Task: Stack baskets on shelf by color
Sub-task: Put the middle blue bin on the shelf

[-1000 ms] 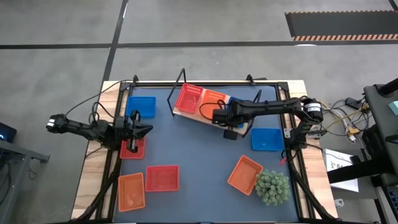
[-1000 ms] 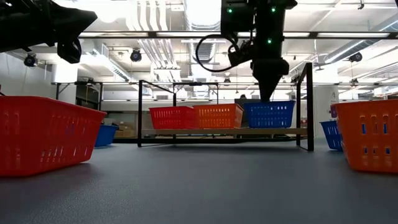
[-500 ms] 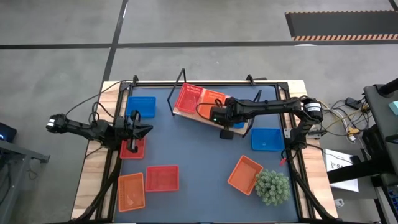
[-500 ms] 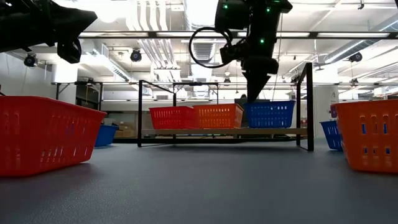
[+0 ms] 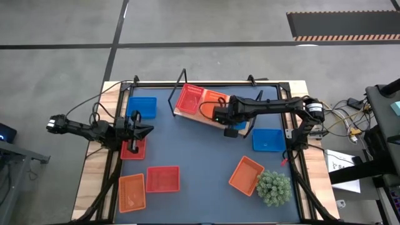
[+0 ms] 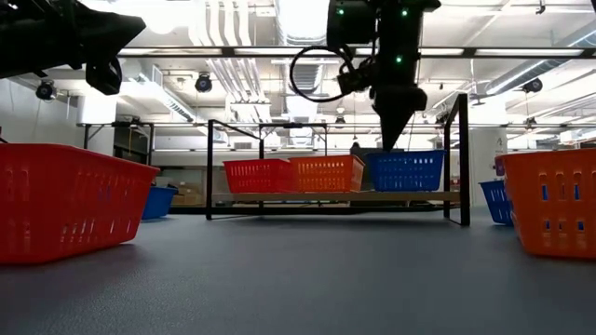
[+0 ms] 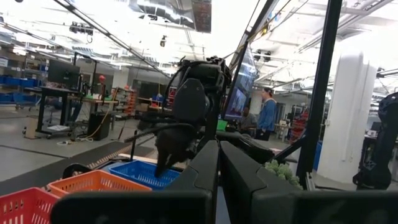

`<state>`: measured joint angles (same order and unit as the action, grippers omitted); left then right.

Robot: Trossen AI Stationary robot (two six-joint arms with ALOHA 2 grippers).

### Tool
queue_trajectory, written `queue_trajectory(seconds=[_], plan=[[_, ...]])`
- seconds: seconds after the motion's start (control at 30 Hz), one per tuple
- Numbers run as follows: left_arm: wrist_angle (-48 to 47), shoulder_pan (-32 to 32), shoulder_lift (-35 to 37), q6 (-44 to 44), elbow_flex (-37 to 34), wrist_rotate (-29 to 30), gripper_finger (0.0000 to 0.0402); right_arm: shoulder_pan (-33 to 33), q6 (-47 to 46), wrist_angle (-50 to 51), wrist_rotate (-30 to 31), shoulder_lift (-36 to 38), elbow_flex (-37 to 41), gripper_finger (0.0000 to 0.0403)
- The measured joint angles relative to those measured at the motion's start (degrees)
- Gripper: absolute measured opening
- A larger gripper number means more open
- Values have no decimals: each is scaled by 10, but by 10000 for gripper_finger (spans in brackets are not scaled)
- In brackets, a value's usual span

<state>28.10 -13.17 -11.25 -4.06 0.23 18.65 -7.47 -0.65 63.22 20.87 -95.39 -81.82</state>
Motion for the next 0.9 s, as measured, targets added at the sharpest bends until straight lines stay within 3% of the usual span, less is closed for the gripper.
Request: queue_trajectory(seconds=[0.33,0.9], plan=[[0,0,0,3,0,0,0,-65,20,-21,1,-31,-3,8],[0,0,1,4,0,0,0,-68,37,-55,1,-29,-13,8]])
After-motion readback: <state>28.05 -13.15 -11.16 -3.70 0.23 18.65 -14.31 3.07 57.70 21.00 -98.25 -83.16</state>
